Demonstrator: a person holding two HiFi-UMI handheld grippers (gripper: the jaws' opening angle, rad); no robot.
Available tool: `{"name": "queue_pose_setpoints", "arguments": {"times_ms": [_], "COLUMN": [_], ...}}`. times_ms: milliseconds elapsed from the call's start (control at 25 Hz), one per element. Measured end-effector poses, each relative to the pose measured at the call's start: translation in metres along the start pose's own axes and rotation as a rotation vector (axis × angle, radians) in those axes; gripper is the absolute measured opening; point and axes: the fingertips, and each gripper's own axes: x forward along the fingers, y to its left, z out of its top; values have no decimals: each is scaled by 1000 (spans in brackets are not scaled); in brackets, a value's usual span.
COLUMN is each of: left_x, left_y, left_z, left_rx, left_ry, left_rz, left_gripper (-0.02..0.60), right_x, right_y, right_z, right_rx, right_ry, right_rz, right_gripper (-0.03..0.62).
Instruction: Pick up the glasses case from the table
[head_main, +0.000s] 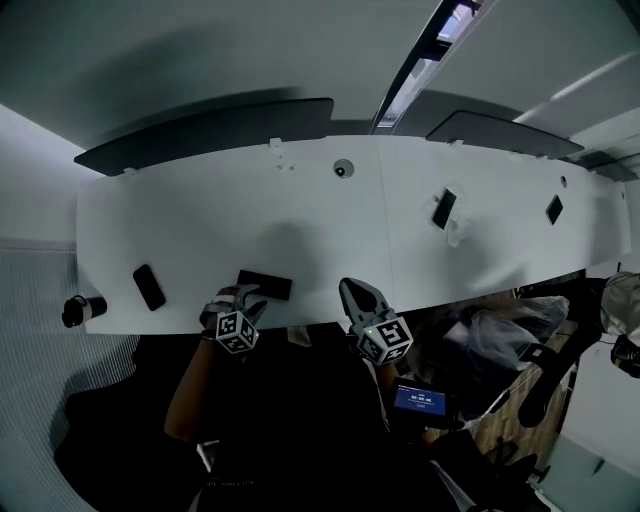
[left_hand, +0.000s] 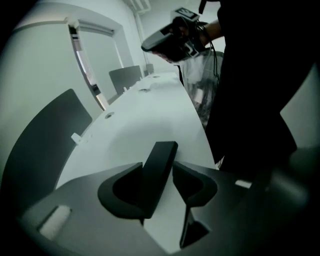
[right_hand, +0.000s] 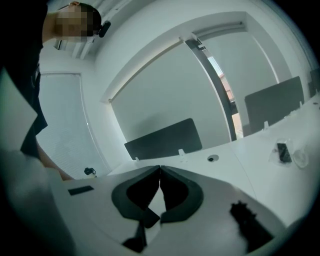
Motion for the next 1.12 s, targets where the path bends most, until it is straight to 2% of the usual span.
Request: {"name": "queue_pose_setpoints", "arguments": {"times_ms": [160,280,400,560,720,800,960,1120], "left_x": [25,39,54,50,50,49,38,25], "left_y": [7,8,11,18,16,17,19,25], "left_z": [-31,-49,-59,-71,-61,-56,-45,-34], "left_rx": [138,168,140,32,51,-13,-285,-473], "left_ry": [113,163,179,199,193,174,95,0], "left_rz": [-71,-134,-202,-297,-332,-339,-370,-366], "left_gripper": [318,343,362,354,322,313,296,288], "right_x": [4,7,18,35,38,40,42,48], "right_y": [9,20,29,47,55,57,57,61], "right_z": [3,1,2,5,13,17,17,21], "right_rx": [1,15,-10,-64,-59,-54,-39,-56], "right_ry": [-27,-37,-26,-27,-38,-51,-45,-42], "right_rz": [-48,-70,-80,-57,-43,-43,-45,-30], "right_gripper": [8,8,8,8,8,8,8,8]}}
